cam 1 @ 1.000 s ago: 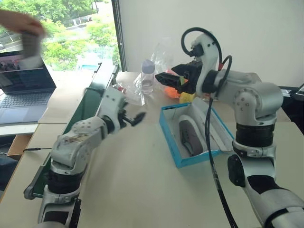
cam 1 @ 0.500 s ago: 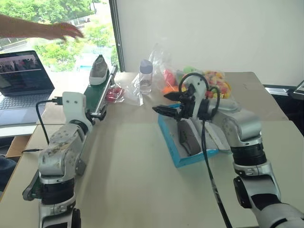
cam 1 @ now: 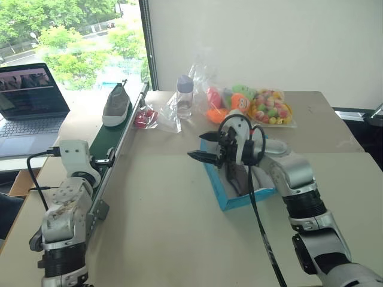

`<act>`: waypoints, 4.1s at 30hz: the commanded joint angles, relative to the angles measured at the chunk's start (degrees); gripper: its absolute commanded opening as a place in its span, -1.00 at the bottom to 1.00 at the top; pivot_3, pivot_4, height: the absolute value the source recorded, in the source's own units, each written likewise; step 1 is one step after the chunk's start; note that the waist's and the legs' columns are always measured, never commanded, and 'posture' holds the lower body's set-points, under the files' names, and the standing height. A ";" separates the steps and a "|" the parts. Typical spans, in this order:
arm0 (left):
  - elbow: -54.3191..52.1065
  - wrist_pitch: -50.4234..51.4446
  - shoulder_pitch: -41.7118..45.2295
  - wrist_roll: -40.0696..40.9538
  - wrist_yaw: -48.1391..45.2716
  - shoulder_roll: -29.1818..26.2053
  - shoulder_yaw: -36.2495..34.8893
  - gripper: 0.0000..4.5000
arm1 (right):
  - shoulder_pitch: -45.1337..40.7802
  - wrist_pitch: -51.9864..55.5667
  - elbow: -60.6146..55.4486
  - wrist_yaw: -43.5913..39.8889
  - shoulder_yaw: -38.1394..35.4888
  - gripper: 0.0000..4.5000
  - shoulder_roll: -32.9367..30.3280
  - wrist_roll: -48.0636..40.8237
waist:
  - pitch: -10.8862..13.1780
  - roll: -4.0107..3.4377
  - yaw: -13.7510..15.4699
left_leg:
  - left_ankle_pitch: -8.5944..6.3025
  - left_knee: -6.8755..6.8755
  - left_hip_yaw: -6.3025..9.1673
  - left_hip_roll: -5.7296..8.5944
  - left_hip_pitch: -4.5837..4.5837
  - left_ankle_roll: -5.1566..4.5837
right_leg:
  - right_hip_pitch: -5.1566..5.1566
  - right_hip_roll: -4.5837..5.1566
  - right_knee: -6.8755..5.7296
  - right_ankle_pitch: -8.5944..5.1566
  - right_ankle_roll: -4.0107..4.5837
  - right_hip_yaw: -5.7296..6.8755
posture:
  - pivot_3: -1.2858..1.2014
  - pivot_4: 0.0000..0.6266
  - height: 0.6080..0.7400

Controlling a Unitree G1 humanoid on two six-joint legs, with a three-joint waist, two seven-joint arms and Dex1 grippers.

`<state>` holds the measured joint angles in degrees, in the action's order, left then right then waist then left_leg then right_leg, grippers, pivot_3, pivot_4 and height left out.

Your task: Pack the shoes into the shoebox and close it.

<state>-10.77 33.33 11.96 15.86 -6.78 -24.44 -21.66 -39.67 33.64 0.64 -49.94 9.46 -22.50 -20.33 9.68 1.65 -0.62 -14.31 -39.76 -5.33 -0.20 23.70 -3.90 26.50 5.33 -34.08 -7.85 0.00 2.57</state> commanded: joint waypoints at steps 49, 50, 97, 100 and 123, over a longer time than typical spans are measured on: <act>-0.94 5.03 12.90 14.96 -11.92 0.50 1.47 -0.98 | -4.54 9.64 -1.11 8.14 -8.39 1.00 3.26 -5.74 | 0.05 0.09 1.34 | 0.07 -0.01 0.08 -0.10 0.19 0.17 | 0.09 0.13 0.03 0.12 0.13 0.26 | 0.03 -0.52 1.00; -1.85 5.37 14.80 15.08 -10.57 2.47 2.83 -0.98 | -4.93 10.89 -0.25 10.10 -9.69 1.00 4.12 -6.21 | 0.05 0.10 1.34 | 0.07 -0.01 0.07 -0.08 0.19 0.17 | 0.08 0.14 0.01 0.13 0.13 0.25 | 0.03 -0.52 1.00; 0.06 4.03 25.93 12.12 -6.43 18.94 16.93 -1.00 | -15.32 18.02 9.85 28.20 -27.05 -0.65 12.84 -20.75 | 0.05 0.11 -0.10 | 0.33 -0.01 0.04 -0.09 0.14 -0.47 | -0.04 -0.20 0.05 0.10 0.07 0.12 | 0.03 -0.52 1.00; 0.17 5.05 25.73 12.52 -6.73 18.47 16.82 -1.00 | -15.48 17.86 9.93 28.47 -27.41 -0.86 12.95 -21.02 | 0.05 0.11 -0.09 | 0.33 -0.01 0.04 -0.09 0.14 -0.47 | -0.04 -0.21 0.05 0.09 0.07 0.11 | 0.03 -0.52 1.00; -5.93 11.22 18.77 15.82 -16.88 9.21 22.51 0.36 | -16.09 42.04 4.55 19.18 -21.43 -0.89 -14.76 -22.88 | 0.10 0.05 0.50 | 0.25 0.00 0.04 0.01 0.16 -0.59 | -0.07 -0.12 0.16 -0.01 -0.04 0.02 | 0.03 -0.52 1.00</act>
<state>-15.93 46.35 30.61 32.42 -22.79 -14.99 0.14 -56.04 74.24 8.27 -28.41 -11.95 -35.72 -41.77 9.78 1.71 -0.13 -14.06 -39.75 -5.30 -0.19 23.86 -4.50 26.43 5.20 -33.92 -7.86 -0.05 2.57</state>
